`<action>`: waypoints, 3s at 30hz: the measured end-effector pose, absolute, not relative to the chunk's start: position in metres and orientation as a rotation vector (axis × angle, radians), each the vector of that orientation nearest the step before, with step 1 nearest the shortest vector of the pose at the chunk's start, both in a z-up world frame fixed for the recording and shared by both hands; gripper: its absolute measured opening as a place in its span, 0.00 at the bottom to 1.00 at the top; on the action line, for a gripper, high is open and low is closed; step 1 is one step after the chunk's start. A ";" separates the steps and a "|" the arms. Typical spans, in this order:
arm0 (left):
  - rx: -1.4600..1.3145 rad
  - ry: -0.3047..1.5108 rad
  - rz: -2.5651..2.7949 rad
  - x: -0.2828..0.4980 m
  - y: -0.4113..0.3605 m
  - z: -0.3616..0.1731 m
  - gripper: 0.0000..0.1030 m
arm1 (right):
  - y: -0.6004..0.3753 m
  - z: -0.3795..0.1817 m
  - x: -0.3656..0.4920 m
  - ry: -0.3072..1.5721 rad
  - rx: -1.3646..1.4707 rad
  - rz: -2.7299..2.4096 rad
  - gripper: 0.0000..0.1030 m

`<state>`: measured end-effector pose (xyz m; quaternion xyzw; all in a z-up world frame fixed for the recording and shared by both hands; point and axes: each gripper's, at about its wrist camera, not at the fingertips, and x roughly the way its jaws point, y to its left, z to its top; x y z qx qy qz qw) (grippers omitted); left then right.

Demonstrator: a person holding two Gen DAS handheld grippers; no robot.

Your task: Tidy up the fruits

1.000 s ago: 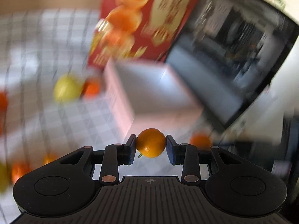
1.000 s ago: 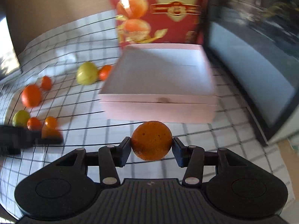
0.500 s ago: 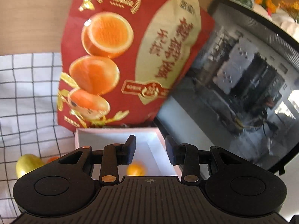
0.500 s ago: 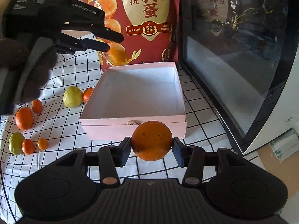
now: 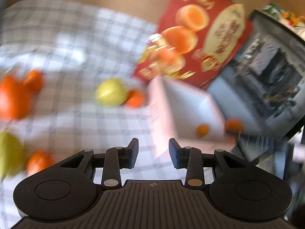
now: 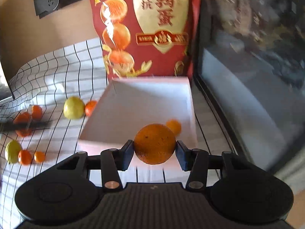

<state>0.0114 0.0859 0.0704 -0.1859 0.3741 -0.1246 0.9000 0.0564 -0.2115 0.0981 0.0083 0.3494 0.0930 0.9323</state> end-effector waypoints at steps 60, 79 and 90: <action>-0.407 0.689 0.046 -0.049 0.252 0.056 0.38 | 0.081 0.039 0.013 0.653 -0.460 0.749 0.58; -0.054 0.667 0.014 -0.039 0.213 0.059 0.38 | -0.027 0.039 0.007 0.718 -0.354 0.418 0.41; 0.061 0.722 -0.017 -0.031 0.191 0.050 0.44 | -0.064 0.019 0.010 0.754 -0.258 0.289 0.49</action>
